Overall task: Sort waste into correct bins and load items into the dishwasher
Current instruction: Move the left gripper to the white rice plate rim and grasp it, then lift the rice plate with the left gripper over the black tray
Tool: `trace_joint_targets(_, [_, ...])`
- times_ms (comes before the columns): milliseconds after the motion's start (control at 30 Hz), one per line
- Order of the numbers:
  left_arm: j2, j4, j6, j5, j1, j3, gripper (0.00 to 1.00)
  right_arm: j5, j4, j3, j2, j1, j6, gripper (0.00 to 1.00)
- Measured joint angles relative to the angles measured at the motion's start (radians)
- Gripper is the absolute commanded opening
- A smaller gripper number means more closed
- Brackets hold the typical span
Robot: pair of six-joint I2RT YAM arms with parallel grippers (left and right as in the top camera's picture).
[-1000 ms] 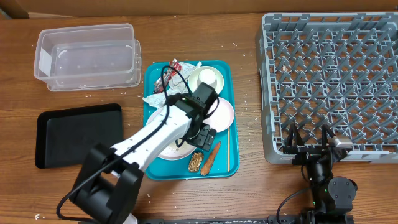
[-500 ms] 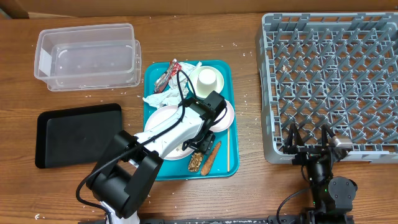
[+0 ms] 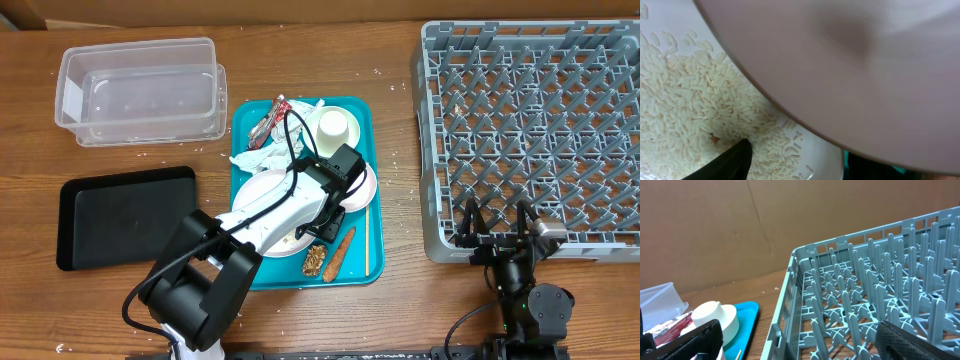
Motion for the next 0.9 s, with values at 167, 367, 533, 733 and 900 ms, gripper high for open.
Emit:
trace_joint_targets(167, [0.000,0.000,-0.006,-0.003,0.000,0.000,0.48,0.000,0.000,0.000,0.000,0.000,0.000,1.00])
trace_joint_targets(367, [0.000,-0.001,-0.006,-0.003,-0.004,0.000,0.42,0.000,0.000,0.000,0.000,0.000,0.000,1.00])
trace_joint_targets(533, [0.000,-0.006,-0.008,-0.006,-0.030,0.000,0.39,0.000,0.000,0.000,0.000,0.000,0.000,1.00])
trace_joint_targets(733, [0.000,-0.009,-0.018,-0.034,-0.061,0.000,0.27,0.000,0.000,0.000,0.000,0.000,0.000,1.00])
trace_joint_targets(900, [0.000,-0.011,-0.021,-0.040,-0.062,0.000,0.18,0.000,0.000,0.000,0.000,0.000,0.000,1.00])
